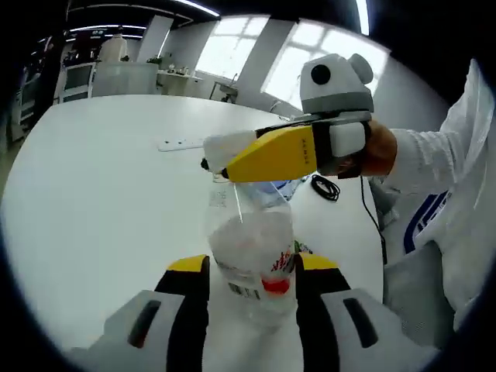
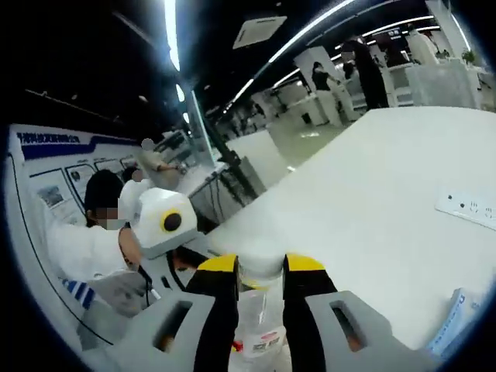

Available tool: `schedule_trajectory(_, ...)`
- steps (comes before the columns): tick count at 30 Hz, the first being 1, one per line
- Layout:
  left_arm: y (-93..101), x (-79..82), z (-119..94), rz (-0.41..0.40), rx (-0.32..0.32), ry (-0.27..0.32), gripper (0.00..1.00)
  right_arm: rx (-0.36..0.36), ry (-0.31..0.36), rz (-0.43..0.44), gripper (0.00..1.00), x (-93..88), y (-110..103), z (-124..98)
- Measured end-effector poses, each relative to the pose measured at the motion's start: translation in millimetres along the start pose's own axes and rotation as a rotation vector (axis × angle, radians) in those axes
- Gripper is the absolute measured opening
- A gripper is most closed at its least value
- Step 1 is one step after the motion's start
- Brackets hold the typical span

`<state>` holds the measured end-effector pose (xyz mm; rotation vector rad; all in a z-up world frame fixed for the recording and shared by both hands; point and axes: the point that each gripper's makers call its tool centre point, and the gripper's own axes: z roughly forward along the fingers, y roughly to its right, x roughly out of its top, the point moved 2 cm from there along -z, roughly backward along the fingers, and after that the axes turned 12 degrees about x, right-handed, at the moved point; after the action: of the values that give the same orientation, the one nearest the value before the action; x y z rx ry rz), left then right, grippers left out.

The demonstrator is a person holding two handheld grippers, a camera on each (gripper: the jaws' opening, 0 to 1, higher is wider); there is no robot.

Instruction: Arrange the tabletop items into an orderly group along one side of the table until the central work area is clear of visible clutter.

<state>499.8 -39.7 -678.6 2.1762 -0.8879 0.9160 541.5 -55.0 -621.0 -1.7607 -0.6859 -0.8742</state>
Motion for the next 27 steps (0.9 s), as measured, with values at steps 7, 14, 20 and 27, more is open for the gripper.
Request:
schedule_trajectory(7,1.2,7.5,-3.8,0.051,-0.023,0.040,0.37,-0.016,0.007,-0.077,0.18,4.6,-10.7,-6.1)
schedule_trajectory(14,-4.5,16.2,-5.5,0.102,0.005,0.058,0.35,-0.042,-0.015,-0.211,0.18,9.4,-18.5,-7.5)
schedule_trajectory(20,-10.5,28.6,-4.7,0.143,0.019,0.082,0.34,-0.085,-0.027,-0.340,0.18,15.5,-20.7,-9.2)
schedule_trajectory(27,-14.6,42.5,5.2,0.204,0.029,0.105,0.34,-0.120,0.014,-0.375,0.18,24.5,-10.4,-17.8)
